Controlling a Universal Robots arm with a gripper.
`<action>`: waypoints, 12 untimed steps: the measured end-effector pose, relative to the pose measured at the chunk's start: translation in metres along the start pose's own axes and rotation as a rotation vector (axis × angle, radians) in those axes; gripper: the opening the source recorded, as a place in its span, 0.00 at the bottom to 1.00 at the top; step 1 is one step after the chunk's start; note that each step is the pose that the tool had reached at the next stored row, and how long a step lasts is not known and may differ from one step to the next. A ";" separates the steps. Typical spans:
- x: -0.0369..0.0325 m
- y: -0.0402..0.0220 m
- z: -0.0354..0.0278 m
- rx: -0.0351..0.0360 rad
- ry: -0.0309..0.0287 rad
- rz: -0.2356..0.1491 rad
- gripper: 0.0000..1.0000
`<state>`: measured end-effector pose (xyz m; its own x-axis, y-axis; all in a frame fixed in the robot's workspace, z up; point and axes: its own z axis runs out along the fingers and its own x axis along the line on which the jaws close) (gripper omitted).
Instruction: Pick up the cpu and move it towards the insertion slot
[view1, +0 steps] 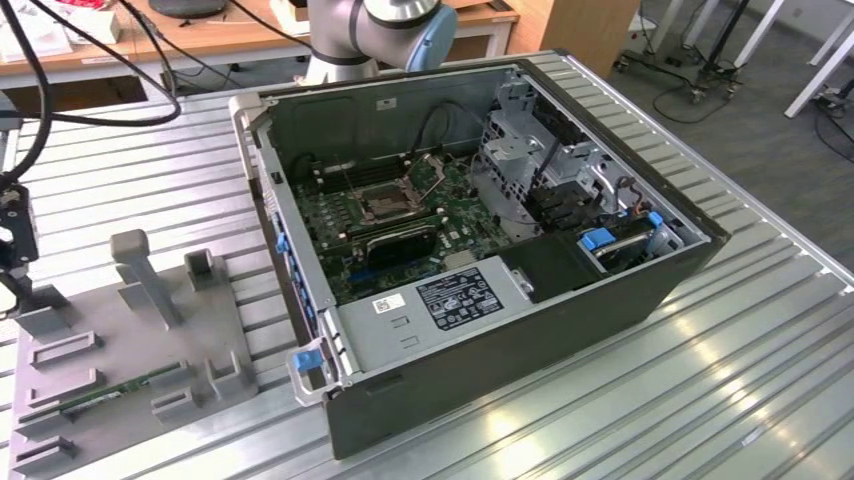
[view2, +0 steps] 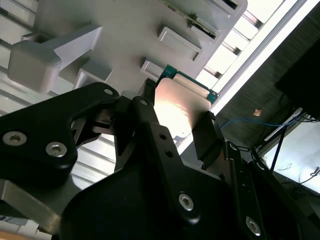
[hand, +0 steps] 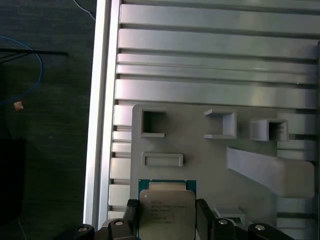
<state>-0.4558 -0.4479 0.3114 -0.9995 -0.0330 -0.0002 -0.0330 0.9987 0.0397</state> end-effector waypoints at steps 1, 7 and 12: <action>0.0000 0.0001 -0.0024 0.0000 0.0001 0.000 0.55; 0.0000 0.0006 -0.0160 0.0000 0.0001 0.000 0.55; 0.0000 0.0009 -0.0237 0.0000 0.0000 0.000 0.55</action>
<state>-0.4558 -0.4479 0.3351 -0.9995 -0.0330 -0.0002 -0.0330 0.9987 0.0397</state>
